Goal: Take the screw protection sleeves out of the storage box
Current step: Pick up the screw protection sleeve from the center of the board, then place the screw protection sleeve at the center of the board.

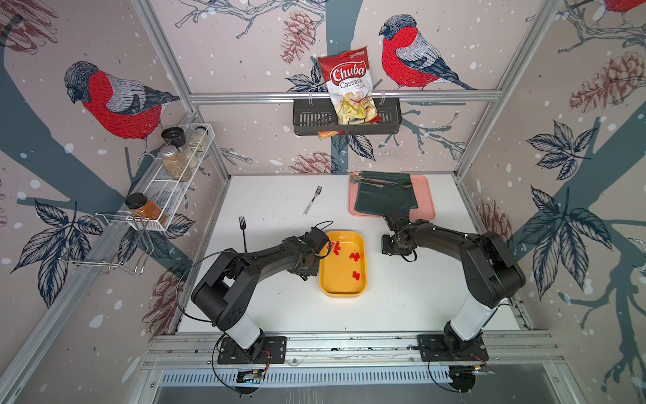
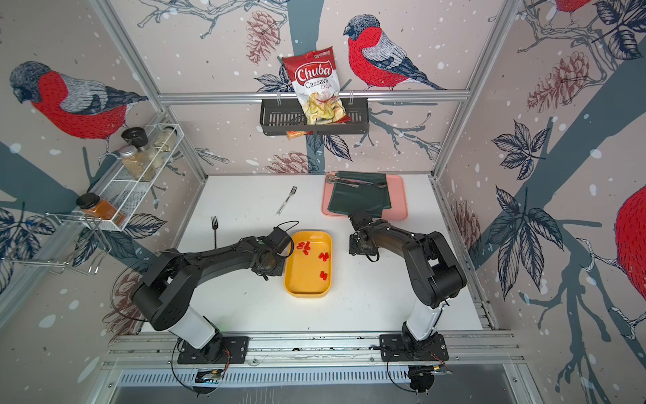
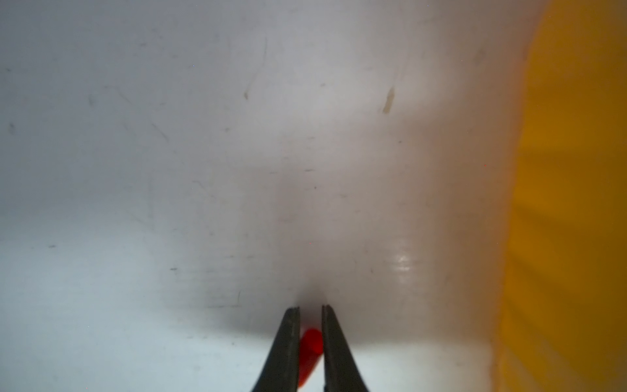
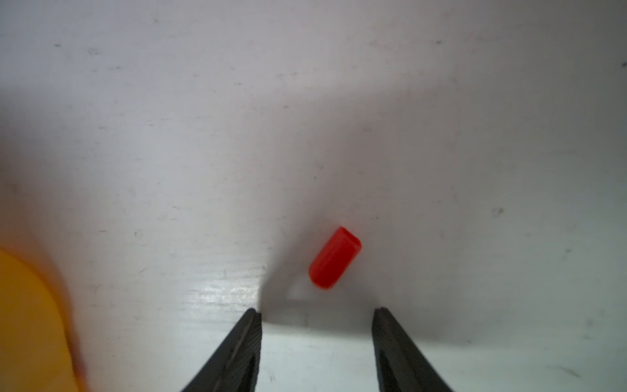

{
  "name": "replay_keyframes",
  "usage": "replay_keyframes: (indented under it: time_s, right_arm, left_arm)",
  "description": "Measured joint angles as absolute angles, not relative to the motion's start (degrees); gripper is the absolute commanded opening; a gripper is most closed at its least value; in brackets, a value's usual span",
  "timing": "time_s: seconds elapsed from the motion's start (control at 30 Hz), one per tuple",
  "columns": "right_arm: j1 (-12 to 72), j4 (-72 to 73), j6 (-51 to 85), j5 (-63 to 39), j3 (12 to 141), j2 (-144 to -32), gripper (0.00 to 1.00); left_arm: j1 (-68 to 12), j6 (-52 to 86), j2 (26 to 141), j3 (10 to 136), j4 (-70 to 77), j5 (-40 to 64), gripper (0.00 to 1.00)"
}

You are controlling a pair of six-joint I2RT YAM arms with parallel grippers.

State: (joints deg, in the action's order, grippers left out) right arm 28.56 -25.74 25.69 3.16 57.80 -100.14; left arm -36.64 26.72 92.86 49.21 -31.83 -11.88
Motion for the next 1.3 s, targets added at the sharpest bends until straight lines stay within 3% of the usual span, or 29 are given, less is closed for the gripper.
replay_keyframes:
  time_s: [0.1,0.4,0.63,1.0,1.03,1.13,1.3]
  right_arm:
    - [28.7,-25.7,25.7,3.3,58.2,-100.6,0.56]
    - [29.5,-25.7,25.7,4.4,59.3,-101.6,0.56]
    - [29.5,-25.8,25.6,4.5,59.5,-101.8,0.56]
    - [29.5,-26.0,25.6,4.4,58.9,-101.1,0.57]
    - [29.5,-26.2,25.6,4.4,58.7,-100.8,0.57]
    - [29.6,-27.4,25.7,4.3,58.5,-99.5,0.58]
    - [29.5,-28.2,25.7,4.3,59.8,-96.4,0.60]
  left_arm:
    - [-36.6,26.7,92.6,48.7,-31.5,-12.4,0.00]
    - [-35.2,26.7,91.8,48.4,-31.1,-11.8,0.00]
    - [-27.8,26.6,88.8,50.5,-33.1,-11.8,0.00]
    - [-23.8,25.0,100.5,57.8,-25.7,-10.3,0.00]
    - [-23.7,25.0,100.9,57.8,-24.8,-10.2,0.02]
    - [-23.7,25.0,100.7,57.6,-24.2,-10.4,0.22]
    - [-23.7,25.8,95.6,55.6,-24.8,-9.2,0.40]
